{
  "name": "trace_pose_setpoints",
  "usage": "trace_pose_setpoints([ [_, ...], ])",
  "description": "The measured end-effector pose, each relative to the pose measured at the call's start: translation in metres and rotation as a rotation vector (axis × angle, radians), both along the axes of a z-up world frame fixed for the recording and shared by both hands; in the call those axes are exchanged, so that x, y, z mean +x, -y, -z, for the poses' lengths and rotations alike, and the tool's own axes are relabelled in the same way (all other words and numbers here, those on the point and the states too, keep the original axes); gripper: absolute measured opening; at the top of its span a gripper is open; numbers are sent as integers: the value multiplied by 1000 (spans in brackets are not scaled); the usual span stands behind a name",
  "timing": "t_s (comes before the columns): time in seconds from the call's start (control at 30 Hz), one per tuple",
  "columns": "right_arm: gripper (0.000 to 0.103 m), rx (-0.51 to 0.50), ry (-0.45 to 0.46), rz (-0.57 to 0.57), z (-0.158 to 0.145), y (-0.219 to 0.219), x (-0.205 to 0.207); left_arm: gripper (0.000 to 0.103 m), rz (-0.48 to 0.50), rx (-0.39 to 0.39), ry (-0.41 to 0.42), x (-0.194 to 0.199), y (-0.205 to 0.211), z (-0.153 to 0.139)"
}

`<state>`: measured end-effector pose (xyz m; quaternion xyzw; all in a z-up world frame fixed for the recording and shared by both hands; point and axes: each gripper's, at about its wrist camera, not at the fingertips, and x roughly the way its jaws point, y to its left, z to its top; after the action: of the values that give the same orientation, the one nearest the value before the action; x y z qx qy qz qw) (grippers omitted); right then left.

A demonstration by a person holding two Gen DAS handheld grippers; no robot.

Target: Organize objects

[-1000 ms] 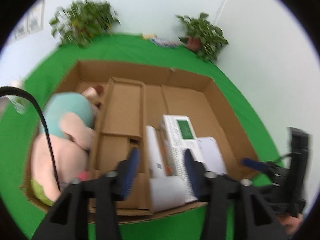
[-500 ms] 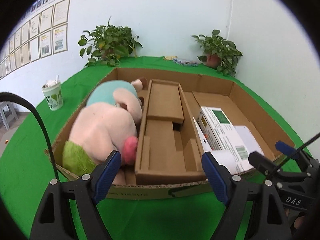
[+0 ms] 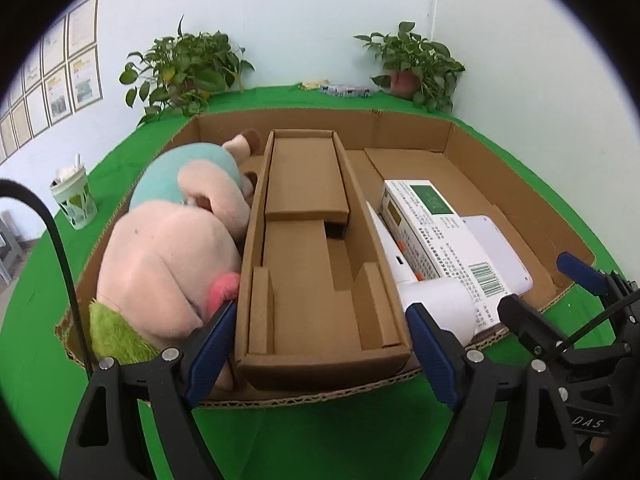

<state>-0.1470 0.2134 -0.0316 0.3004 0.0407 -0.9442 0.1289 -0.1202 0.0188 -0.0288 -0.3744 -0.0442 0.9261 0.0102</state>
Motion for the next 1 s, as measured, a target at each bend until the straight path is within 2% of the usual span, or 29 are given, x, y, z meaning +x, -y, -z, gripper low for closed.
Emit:
trace_pose_setpoints([
  [0.23, 103, 8, -1, -8, -2, 2, 5, 85, -52, 67, 170, -9, 5, 1],
  [0.37, 103, 3, -7, -24, -3, 1, 8, 85, -65, 61, 179, -8, 1, 1],
  [0.43, 103, 0, -12, -27, -3, 1, 8, 85, -67, 14, 137, -2, -4, -3],
  [0.5, 103, -8, -16, -23, -4, 1, 9, 85, -78, 17, 88, 6, -2, -6],
  [0.6, 103, -4, -35, -12, -4, 4, 9, 85, -99, 16, -39, 24, 1, -9],
  [0.7, 103, -1, -60, 2, -3, 6, 11, 85, -119, -45, -137, 35, -1, -2],
  [0.8, 103, 0, -60, 6, -3, 6, 10, 86, -129, -61, -214, 39, 0, 5],
  [1.0, 103, 6, -60, 11, -5, 8, 10, 91, -132, -59, -207, 29, 3, 4],
])
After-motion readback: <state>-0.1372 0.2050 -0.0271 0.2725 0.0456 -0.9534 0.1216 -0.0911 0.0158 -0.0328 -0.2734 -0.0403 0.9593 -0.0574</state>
